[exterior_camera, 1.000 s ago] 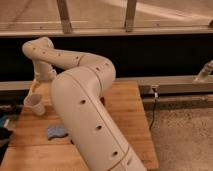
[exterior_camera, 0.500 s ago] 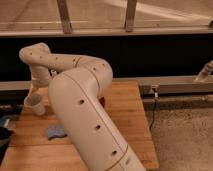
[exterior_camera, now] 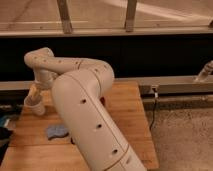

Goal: Place the ceramic cup in the ceramic bowl

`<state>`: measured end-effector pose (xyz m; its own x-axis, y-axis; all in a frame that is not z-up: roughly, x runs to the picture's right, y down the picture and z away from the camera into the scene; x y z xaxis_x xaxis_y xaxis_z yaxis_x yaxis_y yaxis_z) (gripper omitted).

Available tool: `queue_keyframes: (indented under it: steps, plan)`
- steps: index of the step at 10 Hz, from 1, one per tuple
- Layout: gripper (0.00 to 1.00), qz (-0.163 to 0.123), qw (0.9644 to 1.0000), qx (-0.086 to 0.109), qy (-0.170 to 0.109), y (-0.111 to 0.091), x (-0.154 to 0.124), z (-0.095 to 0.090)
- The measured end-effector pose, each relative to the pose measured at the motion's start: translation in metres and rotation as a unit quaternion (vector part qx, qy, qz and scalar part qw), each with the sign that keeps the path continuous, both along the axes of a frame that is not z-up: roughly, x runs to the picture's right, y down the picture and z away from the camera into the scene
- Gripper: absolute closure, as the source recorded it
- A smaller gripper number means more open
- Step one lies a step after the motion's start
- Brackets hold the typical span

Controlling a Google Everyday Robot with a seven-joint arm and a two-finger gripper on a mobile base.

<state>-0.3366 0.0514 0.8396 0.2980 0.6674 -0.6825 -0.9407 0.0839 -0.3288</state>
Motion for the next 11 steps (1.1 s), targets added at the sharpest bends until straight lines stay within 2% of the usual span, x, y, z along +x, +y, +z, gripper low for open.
queue_keyframes:
  steps: [2, 3, 7, 10, 11]
  plan:
    - [0.22, 0.003, 0.9999, -0.009, -0.003, 0.007, 0.003, 0.014]
    - [0.29, 0.003, 0.9999, -0.015, -0.007, 0.011, 0.002, 0.019]
    - [0.69, -0.003, 0.9989, -0.030, -0.035, 0.019, -0.010, 0.017]
    - [0.97, 0.003, 0.9984, -0.032, -0.046, 0.020, -0.015, 0.011]
    - [1.00, 0.007, 0.9982, -0.035, -0.049, 0.019, -0.014, 0.009]
